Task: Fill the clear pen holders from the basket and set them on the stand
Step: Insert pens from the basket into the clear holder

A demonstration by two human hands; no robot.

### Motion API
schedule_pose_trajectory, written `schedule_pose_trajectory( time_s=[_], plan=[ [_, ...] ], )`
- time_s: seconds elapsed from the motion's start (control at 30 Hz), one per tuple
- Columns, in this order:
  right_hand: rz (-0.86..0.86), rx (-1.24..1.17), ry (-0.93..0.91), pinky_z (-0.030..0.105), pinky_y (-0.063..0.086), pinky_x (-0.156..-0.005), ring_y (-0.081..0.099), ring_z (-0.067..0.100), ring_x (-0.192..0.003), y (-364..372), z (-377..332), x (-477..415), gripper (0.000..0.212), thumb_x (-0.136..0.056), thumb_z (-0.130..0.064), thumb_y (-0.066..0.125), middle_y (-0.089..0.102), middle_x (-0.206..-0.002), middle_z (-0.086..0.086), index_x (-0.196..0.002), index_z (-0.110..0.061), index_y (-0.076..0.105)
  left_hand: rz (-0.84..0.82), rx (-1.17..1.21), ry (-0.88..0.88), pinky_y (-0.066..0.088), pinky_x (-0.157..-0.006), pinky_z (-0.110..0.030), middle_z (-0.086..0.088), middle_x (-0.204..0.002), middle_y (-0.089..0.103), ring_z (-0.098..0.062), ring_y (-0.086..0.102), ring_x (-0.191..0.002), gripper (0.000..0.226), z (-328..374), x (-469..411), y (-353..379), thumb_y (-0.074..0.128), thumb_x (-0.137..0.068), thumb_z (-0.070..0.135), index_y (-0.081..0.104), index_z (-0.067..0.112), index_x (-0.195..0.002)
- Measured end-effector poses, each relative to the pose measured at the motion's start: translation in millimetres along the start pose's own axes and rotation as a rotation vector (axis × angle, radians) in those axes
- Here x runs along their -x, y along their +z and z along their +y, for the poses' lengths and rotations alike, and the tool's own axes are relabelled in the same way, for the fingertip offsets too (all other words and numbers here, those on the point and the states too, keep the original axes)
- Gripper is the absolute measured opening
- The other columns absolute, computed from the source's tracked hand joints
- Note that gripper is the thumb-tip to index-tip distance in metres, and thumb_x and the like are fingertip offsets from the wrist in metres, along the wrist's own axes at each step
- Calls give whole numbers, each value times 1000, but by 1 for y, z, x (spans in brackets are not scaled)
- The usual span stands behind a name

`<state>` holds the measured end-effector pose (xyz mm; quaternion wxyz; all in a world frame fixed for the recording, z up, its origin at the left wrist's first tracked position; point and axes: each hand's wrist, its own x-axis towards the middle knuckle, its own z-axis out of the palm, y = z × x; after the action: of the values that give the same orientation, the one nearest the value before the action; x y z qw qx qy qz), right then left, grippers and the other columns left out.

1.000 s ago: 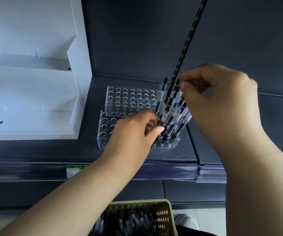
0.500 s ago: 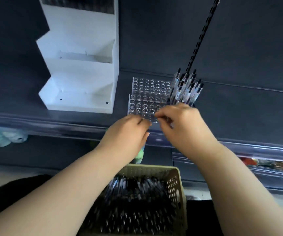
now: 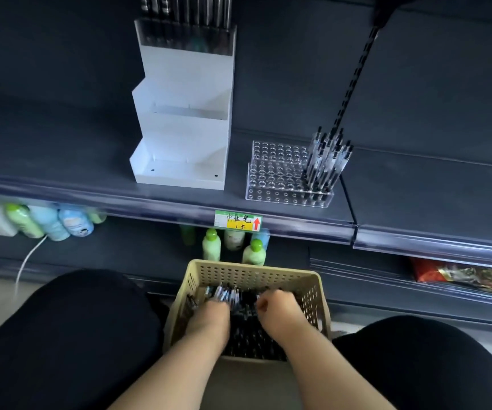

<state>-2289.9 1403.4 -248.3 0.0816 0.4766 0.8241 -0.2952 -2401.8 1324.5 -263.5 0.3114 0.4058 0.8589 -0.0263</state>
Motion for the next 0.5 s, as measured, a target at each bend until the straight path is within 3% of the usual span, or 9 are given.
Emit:
schedule_pose_trajectory(
  time_s=[0.13, 0.33, 0.5],
  plan=[
    [-30, 32, 29, 32, 52, -84, 62, 28, -100, 23, -4, -1, 24, -87, -16, 50, 66, -106, 8, -105, -16, 66, 10, 129, -70, 42, -92, -31, -12, -129, 53, -28, 52, -117, 34, 0, -8, 2, 36, -97, 11, 52, 9, -127],
    [-66, -9, 48, 28, 48, -88, 61, 27, -103, 38, -17, -20, 27, -87, -13, 48, 67, -108, 12, -105, -10, 68, -34, 107, -219, 43, -99, -35, -10, -134, 51, -28, 51, -120, 38, 7, -20, 4, 44, -95, 19, 48, 9, -131],
    [-71, -38, 183, 27, 46, -88, 59, 27, -110, 40, -15, -39, 29, -89, -22, 55, 65, -113, 14, -108, -4, 66, -77, 90, -245, 45, -92, -35, -7, -137, 48, -27, 53, -118, 40, 7, -35, 4, 43, -97, 32, 49, 14, -132]
  ],
)
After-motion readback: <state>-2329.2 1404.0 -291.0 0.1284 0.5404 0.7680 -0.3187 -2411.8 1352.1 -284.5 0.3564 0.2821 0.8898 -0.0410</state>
